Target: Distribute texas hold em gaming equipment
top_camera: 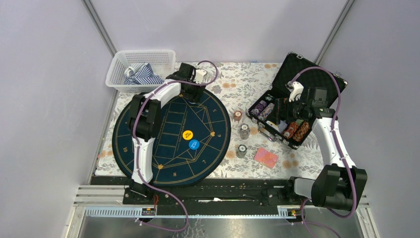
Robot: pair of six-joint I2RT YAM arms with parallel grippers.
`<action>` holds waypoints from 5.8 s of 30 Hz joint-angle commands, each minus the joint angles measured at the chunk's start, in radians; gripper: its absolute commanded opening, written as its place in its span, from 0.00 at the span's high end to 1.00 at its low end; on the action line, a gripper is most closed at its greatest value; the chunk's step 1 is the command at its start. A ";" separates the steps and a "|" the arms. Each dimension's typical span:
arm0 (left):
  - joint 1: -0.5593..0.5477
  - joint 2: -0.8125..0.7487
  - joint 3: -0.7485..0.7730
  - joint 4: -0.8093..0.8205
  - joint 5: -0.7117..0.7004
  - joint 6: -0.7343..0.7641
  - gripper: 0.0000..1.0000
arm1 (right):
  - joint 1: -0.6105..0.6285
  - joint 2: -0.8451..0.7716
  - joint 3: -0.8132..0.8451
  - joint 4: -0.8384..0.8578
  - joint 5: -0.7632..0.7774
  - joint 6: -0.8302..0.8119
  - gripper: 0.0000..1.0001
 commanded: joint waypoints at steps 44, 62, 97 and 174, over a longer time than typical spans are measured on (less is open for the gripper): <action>-0.111 -0.198 -0.157 -0.070 0.111 0.044 0.01 | 0.001 -0.005 0.001 0.021 -0.022 -0.016 0.00; -0.055 -0.584 -0.584 -0.143 0.204 0.274 0.09 | 0.001 -0.055 0.007 -0.033 -0.017 -0.047 0.00; -0.233 -0.691 -0.892 -0.011 0.360 0.837 0.19 | 0.002 -0.038 -0.016 -0.022 -0.021 -0.044 0.00; -0.087 -0.470 -0.766 0.102 0.131 0.337 0.22 | 0.001 -0.005 -0.015 -0.024 -0.023 -0.055 0.00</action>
